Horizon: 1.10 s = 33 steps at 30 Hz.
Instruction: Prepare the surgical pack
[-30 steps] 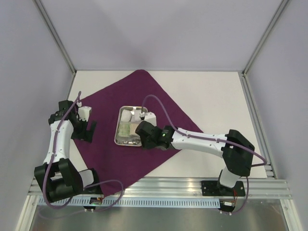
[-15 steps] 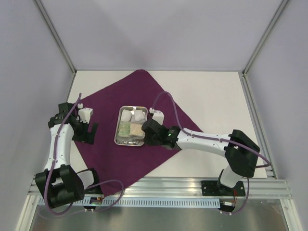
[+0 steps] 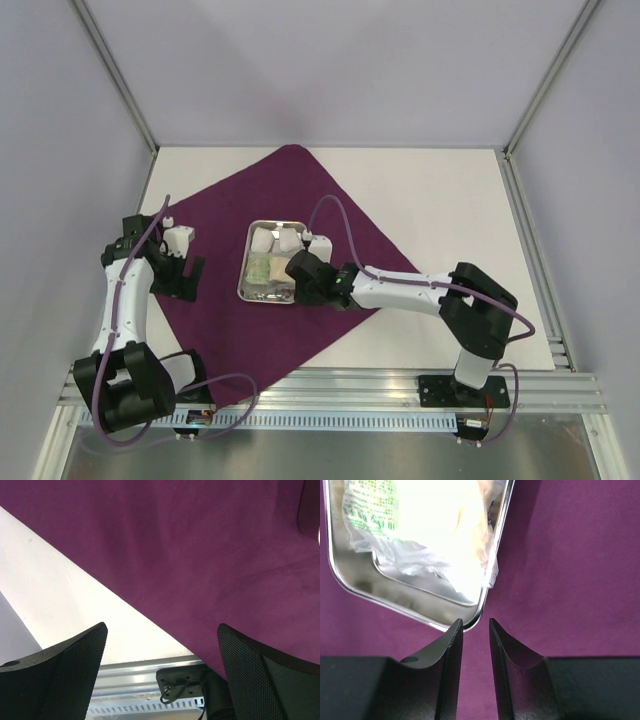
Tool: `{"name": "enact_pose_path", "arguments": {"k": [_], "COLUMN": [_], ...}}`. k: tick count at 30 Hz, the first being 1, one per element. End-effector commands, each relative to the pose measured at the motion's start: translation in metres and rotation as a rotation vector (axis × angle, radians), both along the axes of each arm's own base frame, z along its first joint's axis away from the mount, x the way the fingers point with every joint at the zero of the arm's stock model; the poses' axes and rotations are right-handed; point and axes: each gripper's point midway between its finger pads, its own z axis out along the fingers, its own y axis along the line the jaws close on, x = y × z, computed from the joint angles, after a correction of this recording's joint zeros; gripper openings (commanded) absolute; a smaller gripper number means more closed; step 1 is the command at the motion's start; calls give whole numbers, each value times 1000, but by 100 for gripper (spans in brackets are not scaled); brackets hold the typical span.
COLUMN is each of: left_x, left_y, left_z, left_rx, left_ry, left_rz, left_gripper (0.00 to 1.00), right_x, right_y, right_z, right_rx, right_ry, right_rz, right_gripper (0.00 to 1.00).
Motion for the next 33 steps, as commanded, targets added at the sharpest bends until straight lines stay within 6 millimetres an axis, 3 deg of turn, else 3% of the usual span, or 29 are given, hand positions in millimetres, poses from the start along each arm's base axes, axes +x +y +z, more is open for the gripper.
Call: {"name": "enact_pose_path", "arguments": {"k": [1, 8, 15, 21, 25, 28, 33], "left_x": [0, -1, 0, -5, -8, -8, -9], "left_y": [-2, -2, -1, 8, 7, 7, 6], "left_z": [1, 1, 4, 8, 12, 15, 13], "left_rx": [-11, -11, -4, 61, 64, 61, 54], "left_ry": [-15, -19, -27, -32, -39, -38, -28], "left_rz": [-20, -27, -30, -43, -47, -45, -43], "left_gripper": [100, 100, 100, 100, 100, 100, 100], "right_x": [19, 28, 38, 59, 70, 85, 111], "right_y": [11, 9, -4, -25, -8, -7, -6], "right_z": [6, -4, -4, -4, -3, -7, -6], "right_rx": [45, 8, -88, -272, -206, -283, -312], "right_ry": [-25, -22, -55, -99, -107, -138, -173], "right_rz": [-48, -4, 141, 332, 554, 737, 897], "right_gripper": [29, 20, 1, 1, 0, 0, 1]}}
